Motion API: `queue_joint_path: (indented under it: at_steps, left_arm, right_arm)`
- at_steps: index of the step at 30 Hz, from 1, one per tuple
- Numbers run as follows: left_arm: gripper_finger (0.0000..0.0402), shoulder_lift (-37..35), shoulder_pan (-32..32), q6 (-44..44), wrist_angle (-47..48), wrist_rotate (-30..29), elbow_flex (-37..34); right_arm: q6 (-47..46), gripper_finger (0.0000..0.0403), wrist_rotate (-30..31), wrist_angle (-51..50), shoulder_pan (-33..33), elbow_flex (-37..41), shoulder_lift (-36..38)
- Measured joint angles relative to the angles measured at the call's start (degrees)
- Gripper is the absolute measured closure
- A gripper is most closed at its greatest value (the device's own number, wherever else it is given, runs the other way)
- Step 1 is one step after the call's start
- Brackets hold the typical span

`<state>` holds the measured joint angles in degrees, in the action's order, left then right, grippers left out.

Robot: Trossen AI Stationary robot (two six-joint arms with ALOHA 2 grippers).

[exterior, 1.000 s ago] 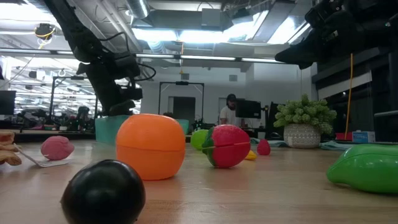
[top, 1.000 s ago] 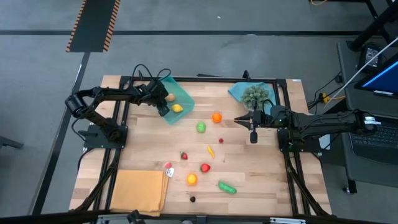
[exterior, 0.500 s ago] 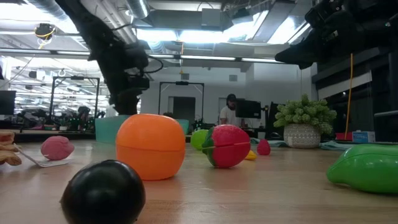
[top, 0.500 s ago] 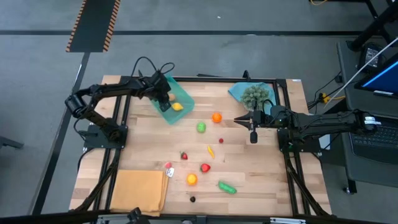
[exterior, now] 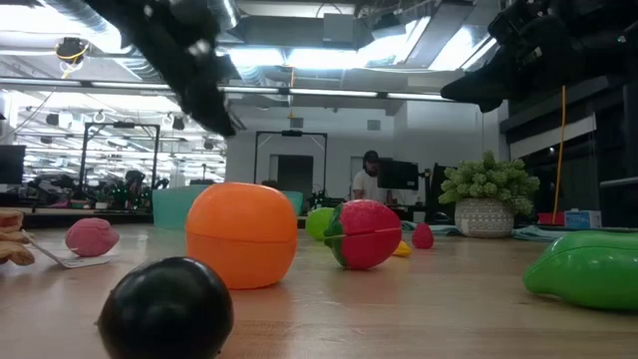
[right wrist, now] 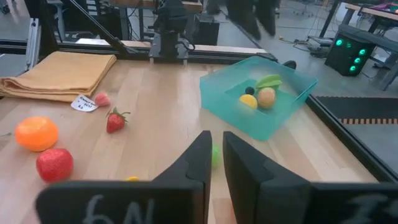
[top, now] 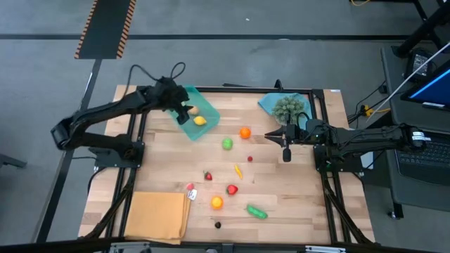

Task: Pick and placing Produce into tupperware
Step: Put the orange pumpkin into the blue bin

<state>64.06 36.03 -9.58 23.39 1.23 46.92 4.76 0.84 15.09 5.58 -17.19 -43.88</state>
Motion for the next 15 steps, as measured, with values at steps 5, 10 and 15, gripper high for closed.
queue_joint_path:
  at_steps: [5,10,15]
  left_arm:
    - [0.0223,-6.44,-3.54,1.70,-0.45,-0.05,-0.22]
    - [0.0223,-12.38,-8.47,2.61,-7.29,-0.04,-5.78]
    - [0.0223,-17.71,-14.18,4.60,-19.08,-0.07,-14.76]
  right_arm:
    - [0.12,0.0360,0.00,-0.14,0.01,0.00,0.00]
    - [0.29,0.0360,0.00,0.22,0.01,0.00,0.00]
    - [1.65,0.0351,-0.71,-0.57,0.00,0.00,0.00]
